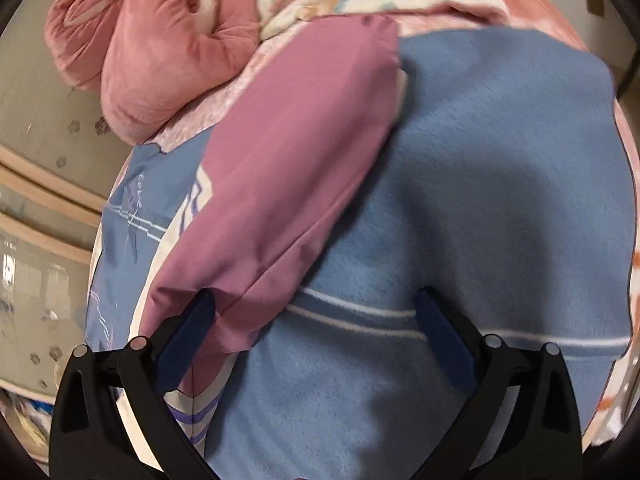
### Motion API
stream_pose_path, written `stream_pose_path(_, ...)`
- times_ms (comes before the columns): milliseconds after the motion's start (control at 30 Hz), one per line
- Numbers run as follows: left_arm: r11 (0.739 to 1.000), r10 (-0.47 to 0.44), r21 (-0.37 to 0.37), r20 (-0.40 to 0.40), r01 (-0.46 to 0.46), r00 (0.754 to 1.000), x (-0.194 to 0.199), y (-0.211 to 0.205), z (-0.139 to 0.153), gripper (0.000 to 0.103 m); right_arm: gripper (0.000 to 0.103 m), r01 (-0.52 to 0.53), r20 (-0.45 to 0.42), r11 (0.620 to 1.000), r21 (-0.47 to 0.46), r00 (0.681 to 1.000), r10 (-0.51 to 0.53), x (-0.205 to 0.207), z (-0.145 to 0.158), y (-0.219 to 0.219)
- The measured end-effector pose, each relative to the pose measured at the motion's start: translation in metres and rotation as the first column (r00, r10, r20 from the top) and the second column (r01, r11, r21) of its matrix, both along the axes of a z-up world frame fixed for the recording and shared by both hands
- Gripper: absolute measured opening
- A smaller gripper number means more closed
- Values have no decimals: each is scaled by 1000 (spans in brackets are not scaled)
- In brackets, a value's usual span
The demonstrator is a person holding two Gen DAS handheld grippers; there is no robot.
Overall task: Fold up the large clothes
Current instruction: 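Move the right tool to the pink sleeve cuff and grasp it, then lift the pink sleeve with the right tool and carry it across the jacket body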
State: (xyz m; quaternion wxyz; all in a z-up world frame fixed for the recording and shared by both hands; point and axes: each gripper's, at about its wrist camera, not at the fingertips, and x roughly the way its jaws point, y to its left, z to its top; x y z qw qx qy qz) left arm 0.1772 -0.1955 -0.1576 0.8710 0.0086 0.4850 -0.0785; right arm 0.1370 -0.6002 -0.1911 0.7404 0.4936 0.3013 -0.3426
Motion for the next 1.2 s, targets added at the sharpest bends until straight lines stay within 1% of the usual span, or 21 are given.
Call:
stream_pose_path(100, 1000, 9, -17, -14, -9, 1000, 1, 6, -5, 101, 102, -18, 10, 1000, 16, 1000, 18, 0, -4, -1)
stream_pose_path(200, 1000, 6, -7, -12, -7, 1000, 0, 6, -9, 101, 101, -30, 17, 999, 17, 999, 30, -1, -3, -1)
stream_pose_path(267, 1000, 0, 22, -14, 0, 1000, 1, 3, -14, 101, 94, -35, 24, 999, -18, 999, 35, -3, 4, 1)
stream_pose_path(333, 999, -7, 46, -9, 8, 1000, 0, 0, -18, 101, 68, -46, 27, 994, -99, 998, 49, 0, 17, 5)
stream_pose_path(367, 999, -12, 53, -4, 12, 1000, 0, -1, -20, 101, 59, -62, 37, 991, -119, 997, 67, 3, 20, 7)
stream_pose_path(400, 999, -15, 52, 3, 15, 1000, 0, 0, -21, 101, 36, -94, 71, 987, -127, 992, 103, 6, 23, 9)
stream_pose_path(433, 999, -17, 45, 6, 17, 1000, 0, 1, -22, 101, 16, -121, 113, 985, -126, 984, 135, 9, 24, 11)
stream_pose_path(500, 999, -24, 23, -1, 24, 1000, 1, 4, -25, 101, 10, -142, 128, 978, -152, 979, 162, 12, 27, 14)
stream_pose_path(600, 999, -39, 29, 2, 38, 999, 1, 3, -26, 101, 10, -148, 118, 970, -192, 978, 172, 15, 33, 18)
stream_pose_path(667, 999, -41, 35, 7, 41, 999, 1, 3, -26, 101, 10, -138, 122, 975, -173, 980, 160, 16, 30, 14)
stream_pose_path(700, 999, -41, 34, 9, 41, 999, 0, 3, -26, 101, 13, -119, 106, 983, -142, 985, 134, 15, 25, 9)
stream_pose_path(767, 999, -42, 30, 14, 42, 999, -1, 3, -26, 101, 47, -86, 78, 993, -80, 993, 92, 11, 15, 4)
stream_pose_path(800, 999, -43, 29, 17, 43, 999, -1, 4, -26, 101, 71, -50, 53, 998, -34, 997, 51, 8, 7, -3)
stream_pose_path(833, 999, -44, 29, 21, 43, 999, -1, 4, -26, 101, 72, -46, 70, 999, -12, 996, 47, 4, 2, -7)
stream_pose_path(967, 999, -44, 17, 33, 43, 998, -3, 5, -25, 101, 72, -79, 133, 997, 23, 988, 75, 9, -3, -19)
stream_pose_path(1000, 999, -46, 10, 33, 46, 998, -3, 6, -24, 101, 67, -92, 157, 995, 27, 984, 86, 12, -3, -21)
stream_pose_path(1033, 999, -49, 3, 32, 49, 998, -4, 7, -24, 101, 46, -117, 191, 993, 25, 975, 110, 14, -3, -22)
stream_pose_path(1067, 999, -52, -9, 31, 52, 998, -3, 9, -22, 101, 37, -131, 206, 991, 19, 971, 124, 15, -1, -22)
stream_pose_path(1100, 998, -53, -18, 30, 53, 998, -4, 11, -22, 101, 27, -133, 212, 991, -18, 968, 134, 15, 5, -19)
stream_pose_path(1133, 998, -51, -27, 29, 52, 998, -4, 13, -21, 101, 20, -132, 212, 989, -66, 967, 143, 15, 13, -15)
stream_pose_path(1200, 998, -43, -35, 28, 44, 999, -3, 16, -19, 101, 17, -147, 214, 975, -166, 960, 182, 17, 31, -3)
